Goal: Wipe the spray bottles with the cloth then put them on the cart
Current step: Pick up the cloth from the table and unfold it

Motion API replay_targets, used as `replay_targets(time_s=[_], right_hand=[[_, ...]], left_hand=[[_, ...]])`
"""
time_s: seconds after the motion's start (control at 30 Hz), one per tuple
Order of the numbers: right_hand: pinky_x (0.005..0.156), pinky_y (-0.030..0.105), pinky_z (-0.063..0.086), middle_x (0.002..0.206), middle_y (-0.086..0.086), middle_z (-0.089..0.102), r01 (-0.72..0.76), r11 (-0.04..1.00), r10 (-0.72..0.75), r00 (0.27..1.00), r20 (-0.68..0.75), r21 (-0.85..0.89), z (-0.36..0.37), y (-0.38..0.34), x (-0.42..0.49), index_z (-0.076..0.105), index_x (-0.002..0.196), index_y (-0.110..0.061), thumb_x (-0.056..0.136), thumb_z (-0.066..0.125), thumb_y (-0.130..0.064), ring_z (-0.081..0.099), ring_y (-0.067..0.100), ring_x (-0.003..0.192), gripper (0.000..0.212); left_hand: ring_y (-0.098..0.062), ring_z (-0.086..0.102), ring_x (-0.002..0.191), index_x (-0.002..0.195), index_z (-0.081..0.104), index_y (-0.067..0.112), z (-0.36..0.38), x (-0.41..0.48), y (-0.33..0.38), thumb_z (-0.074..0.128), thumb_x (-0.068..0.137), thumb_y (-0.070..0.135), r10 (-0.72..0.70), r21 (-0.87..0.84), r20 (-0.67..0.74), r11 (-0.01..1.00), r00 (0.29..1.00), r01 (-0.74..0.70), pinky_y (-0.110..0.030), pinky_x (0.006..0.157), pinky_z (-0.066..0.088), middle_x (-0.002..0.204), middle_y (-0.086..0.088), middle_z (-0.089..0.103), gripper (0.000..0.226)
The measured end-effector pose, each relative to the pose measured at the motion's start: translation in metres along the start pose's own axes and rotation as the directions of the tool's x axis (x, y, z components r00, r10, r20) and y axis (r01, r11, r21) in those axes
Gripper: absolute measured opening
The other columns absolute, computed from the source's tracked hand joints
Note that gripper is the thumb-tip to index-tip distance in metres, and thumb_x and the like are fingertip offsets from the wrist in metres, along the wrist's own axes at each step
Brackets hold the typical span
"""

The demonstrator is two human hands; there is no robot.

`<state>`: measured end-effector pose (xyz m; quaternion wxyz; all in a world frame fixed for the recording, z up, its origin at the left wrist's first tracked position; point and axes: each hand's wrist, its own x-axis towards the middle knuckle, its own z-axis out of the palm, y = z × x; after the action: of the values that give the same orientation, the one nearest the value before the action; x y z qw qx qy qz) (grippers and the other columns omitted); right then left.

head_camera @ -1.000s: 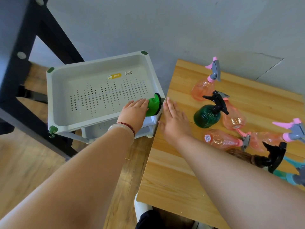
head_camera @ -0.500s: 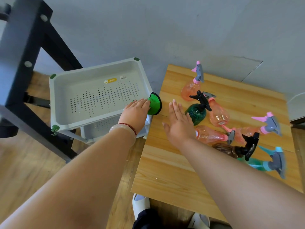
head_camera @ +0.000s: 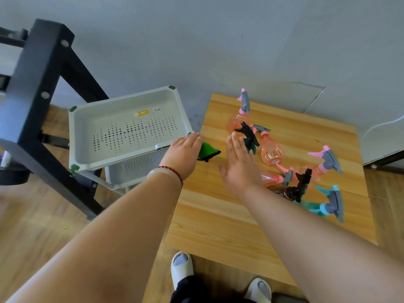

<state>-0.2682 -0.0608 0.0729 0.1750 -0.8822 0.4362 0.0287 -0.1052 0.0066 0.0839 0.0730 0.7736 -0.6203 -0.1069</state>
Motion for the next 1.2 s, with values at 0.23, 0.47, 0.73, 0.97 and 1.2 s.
replay_targets(time_s=[0.23,0.47,0.73,0.97,1.2], right_hand=[[0.121,0.035,-0.004,0.162,-0.002,-0.022,0.016,1.0,-0.016,1.0,-0.004,-0.025,-0.016,0.015,-0.03,-0.012,0.155,-0.016,0.105,0.032,-0.039,-0.017,0.015,0.149,0.07],[0.121,0.033,-0.006,0.162,0.0,-0.019,0.018,1.0,-0.018,1.0,0.024,-0.024,-0.012,0.046,-0.074,-0.009,0.155,-0.014,0.105,0.031,-0.039,-0.018,0.015,0.149,0.069],[0.118,0.029,-0.014,0.149,-0.005,-0.033,-0.006,0.999,0.007,0.999,0.035,-0.033,0.005,0.083,-0.112,-0.026,0.143,-0.02,0.105,0.03,-0.038,-0.029,0.008,0.138,0.07],[0.117,0.029,-0.014,0.149,-0.005,-0.033,-0.054,0.998,0.056,0.996,0.075,-0.023,0.023,0.105,-0.132,-0.017,0.151,-0.015,0.105,0.031,-0.037,-0.03,0.008,0.138,0.071],[0.118,0.03,-0.012,0.15,-0.005,-0.031,-0.084,0.996,0.085,0.991,0.105,-0.017,0.051,0.119,-0.137,-0.012,0.154,-0.014,0.105,0.031,-0.037,-0.026,0.009,0.141,0.069]], left_hand=[[-0.019,0.012,0.152,0.156,0.017,0.011,0.003,-0.018,0.036,0.033,0.104,0.004,0.032,0.056,0.018,0.998,0.999,-0.032,-0.03,0.121,0.004,0.165,-0.005,0.015,0.056],[-0.018,0.01,0.153,0.157,0.016,0.011,0.014,-0.036,0.079,0.033,0.105,0.009,0.067,0.047,0.055,0.996,0.996,-0.069,-0.029,0.121,0.003,0.165,-0.006,0.015,0.054],[-0.019,0.01,0.153,0.156,0.018,0.01,0.039,-0.05,0.117,0.032,0.104,0.008,0.097,0.031,0.106,0.994,0.99,-0.101,-0.03,0.121,0.0,0.165,-0.006,0.015,0.054],[-0.017,0.009,0.153,0.156,0.016,0.01,0.068,-0.054,0.135,0.032,0.103,0.006,0.125,0.013,0.14,0.992,0.982,-0.128,-0.029,0.121,-0.002,0.165,-0.006,0.014,0.055],[-0.021,0.015,0.152,0.155,0.022,0.006,0.1,-0.057,0.135,0.033,0.103,0.004,0.146,-0.053,0.16,0.989,0.976,-0.139,-0.031,0.121,0.001,0.164,-0.01,0.02,0.053]])
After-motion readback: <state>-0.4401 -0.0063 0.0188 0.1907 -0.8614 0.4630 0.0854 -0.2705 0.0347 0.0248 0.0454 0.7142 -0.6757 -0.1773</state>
